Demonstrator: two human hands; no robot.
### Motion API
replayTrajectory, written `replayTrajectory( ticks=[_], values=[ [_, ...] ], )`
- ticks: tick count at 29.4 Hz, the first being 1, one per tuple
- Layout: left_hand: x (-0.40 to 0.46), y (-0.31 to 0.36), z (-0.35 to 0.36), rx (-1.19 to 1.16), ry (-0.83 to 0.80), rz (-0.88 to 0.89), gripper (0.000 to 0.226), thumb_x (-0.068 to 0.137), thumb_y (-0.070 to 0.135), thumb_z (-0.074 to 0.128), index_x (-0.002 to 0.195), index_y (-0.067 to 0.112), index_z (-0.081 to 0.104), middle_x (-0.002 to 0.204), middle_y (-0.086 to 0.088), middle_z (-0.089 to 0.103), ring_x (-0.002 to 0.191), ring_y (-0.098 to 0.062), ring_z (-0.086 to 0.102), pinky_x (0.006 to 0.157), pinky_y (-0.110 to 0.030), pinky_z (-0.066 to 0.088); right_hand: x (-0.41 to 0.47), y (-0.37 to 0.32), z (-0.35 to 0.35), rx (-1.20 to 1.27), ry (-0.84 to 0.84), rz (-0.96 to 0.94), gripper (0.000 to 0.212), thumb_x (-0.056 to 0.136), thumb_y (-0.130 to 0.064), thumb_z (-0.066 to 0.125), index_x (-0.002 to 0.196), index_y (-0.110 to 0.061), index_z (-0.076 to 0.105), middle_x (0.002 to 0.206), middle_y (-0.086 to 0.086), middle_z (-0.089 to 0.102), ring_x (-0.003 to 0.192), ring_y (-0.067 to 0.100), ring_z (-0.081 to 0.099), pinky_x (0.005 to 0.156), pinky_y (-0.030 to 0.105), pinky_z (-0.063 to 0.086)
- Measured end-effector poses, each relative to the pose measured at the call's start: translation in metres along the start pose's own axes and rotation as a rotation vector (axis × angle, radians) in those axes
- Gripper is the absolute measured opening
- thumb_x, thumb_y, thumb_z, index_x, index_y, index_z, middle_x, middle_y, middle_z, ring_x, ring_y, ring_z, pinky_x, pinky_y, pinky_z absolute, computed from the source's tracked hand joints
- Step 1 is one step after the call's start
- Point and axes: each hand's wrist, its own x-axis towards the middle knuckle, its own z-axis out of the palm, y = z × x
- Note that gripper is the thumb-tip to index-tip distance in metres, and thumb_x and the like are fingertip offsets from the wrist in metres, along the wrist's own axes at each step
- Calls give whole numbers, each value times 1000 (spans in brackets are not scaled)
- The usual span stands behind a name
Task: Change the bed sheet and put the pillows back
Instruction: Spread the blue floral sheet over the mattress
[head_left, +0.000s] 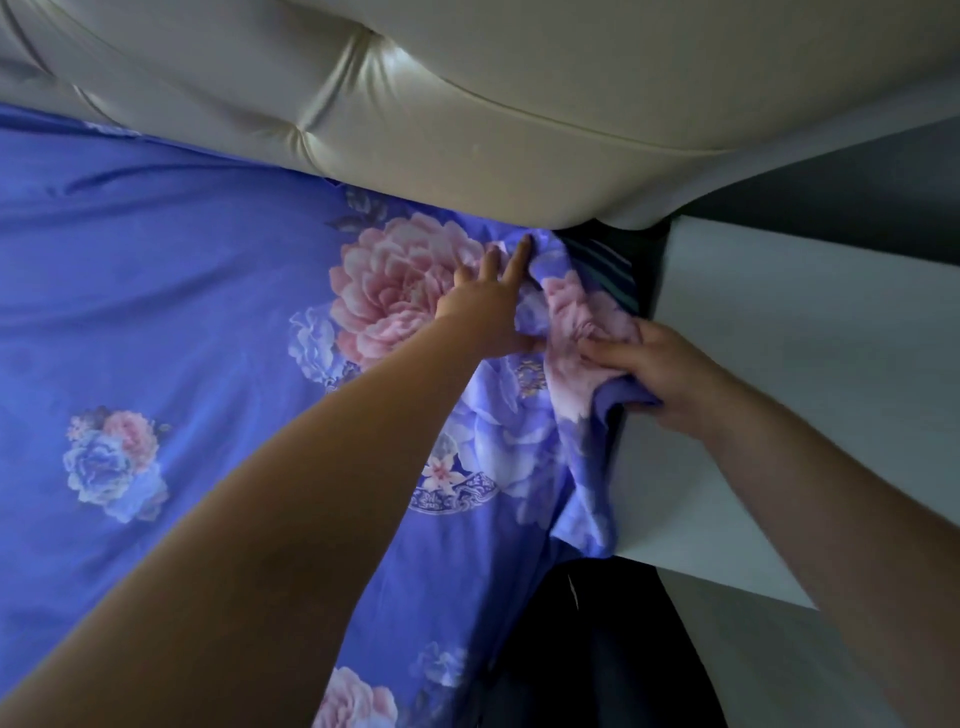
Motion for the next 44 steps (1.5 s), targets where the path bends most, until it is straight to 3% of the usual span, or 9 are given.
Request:
replayTrajectory(
  ticks=[7,11,15,20,23,28,34,37,44],
  values=[
    [-21,19,26,14,125,-153,128,70,65,68,148,13,-18,158,-2,-20,146,-36,-4,112,-57,17,-15,-17,-13,572,266,-244,25,91,0,49,77,-12,66,61,-1,64,55,7,57,45,15,38],
    [-23,28,29,239,300,79,107,75,57,66,152,24,-1,160,-5,1,146,-27,7,112,-55,18,-4,-25,-37,-501,707,-611,25,84,-2,57,108,-8,62,102,4,62,87,12,58,81,15,45],
    [-14,42,33,464,316,484,69,87,58,45,148,36,23,159,4,14,146,-28,12,113,-58,11,14,-18,-50,-932,506,-607,54,84,3,55,137,-3,44,140,20,39,125,28,49,103,24,34],
    [23,76,24,492,85,267,61,89,52,39,147,34,27,155,3,25,146,-31,5,109,-65,10,25,21,-18,-604,223,-372,66,87,11,44,148,-2,20,149,16,34,133,23,38,104,18,33],
    [37,93,22,542,-6,180,61,89,55,36,146,37,26,156,-2,19,143,-36,8,108,-67,8,31,32,-23,-561,292,-325,68,84,10,43,146,-9,26,148,12,31,130,24,41,106,34,39],
    [44,113,5,399,72,209,37,93,27,41,124,14,55,125,-9,59,119,-30,52,104,-45,30,10,56,-41,-1030,715,-553,21,79,-3,53,100,-6,55,111,17,51,88,39,57,73,44,44],
    [-28,107,49,-289,390,-119,22,93,23,44,108,12,57,111,-16,60,99,-36,57,74,-39,41,15,69,-48,-1839,384,-628,16,76,-16,62,86,-8,73,94,11,69,117,28,56,110,59,22],
    [-64,113,84,-364,217,-243,20,90,20,45,96,9,61,98,-19,67,92,-39,60,71,-38,43,25,54,-57,-1931,244,-598,21,83,-18,57,91,-8,74,91,11,68,110,27,55,110,65,7],
    [-74,131,111,-680,-99,-317,24,78,11,52,55,8,47,64,-6,51,70,-30,48,62,-26,32,25,54,-60,-1957,251,-664,21,83,-19,57,80,-8,75,79,6,67,97,26,60,108,66,19]
  ],
)
